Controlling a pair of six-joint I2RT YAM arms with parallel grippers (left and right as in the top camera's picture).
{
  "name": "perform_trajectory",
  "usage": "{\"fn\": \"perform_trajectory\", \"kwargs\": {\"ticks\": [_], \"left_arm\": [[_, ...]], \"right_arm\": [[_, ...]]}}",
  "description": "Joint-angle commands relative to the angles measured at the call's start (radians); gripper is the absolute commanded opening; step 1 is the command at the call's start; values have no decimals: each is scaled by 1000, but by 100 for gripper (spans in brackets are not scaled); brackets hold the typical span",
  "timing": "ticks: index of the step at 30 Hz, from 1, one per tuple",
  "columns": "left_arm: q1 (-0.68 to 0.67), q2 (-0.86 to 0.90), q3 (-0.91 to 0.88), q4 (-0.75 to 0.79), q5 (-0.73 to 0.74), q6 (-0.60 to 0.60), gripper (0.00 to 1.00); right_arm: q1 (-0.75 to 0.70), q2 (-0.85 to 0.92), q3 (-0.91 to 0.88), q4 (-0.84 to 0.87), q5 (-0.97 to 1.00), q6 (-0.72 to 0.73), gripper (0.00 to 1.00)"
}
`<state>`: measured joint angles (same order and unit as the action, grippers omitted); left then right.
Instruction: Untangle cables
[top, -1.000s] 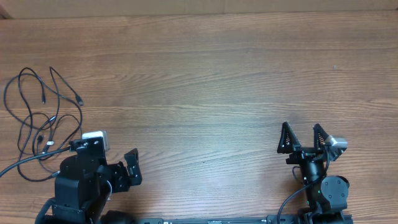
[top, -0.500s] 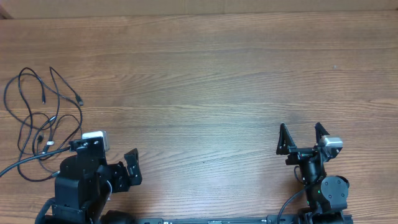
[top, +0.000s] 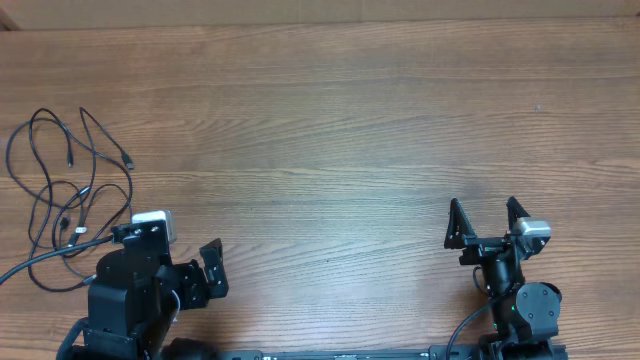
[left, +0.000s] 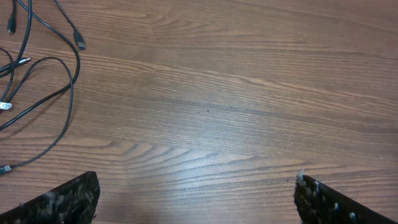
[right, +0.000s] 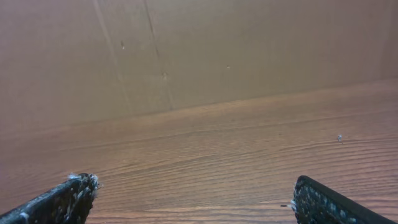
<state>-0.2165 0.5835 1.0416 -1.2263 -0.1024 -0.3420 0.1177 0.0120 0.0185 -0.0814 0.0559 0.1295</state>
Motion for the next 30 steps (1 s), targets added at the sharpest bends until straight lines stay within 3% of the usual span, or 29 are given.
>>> {"fn": "perform_trajectory", "kwargs": {"ticks": [1, 16, 20, 26, 30], "left_arm": [[-7, -3, 1, 3, -12, -14, 99], [-8, -10, -5, 3, -12, -14, 99], [-8, -21, -20, -8, -28, 35, 100], [-6, -85, -151, 7, -29, 14, 99], [-6, -155, -274, 116, -28, -25, 100]], "right_arm": [[-6, -9, -11, 4, -5, -7, 100], [-6, -9, -11, 4, -5, -7, 100], [-6, -9, -11, 4, -5, -7, 100], [-6, -9, -11, 4, -5, -7, 100], [-6, -9, -11, 4, -5, -7, 100]]}}
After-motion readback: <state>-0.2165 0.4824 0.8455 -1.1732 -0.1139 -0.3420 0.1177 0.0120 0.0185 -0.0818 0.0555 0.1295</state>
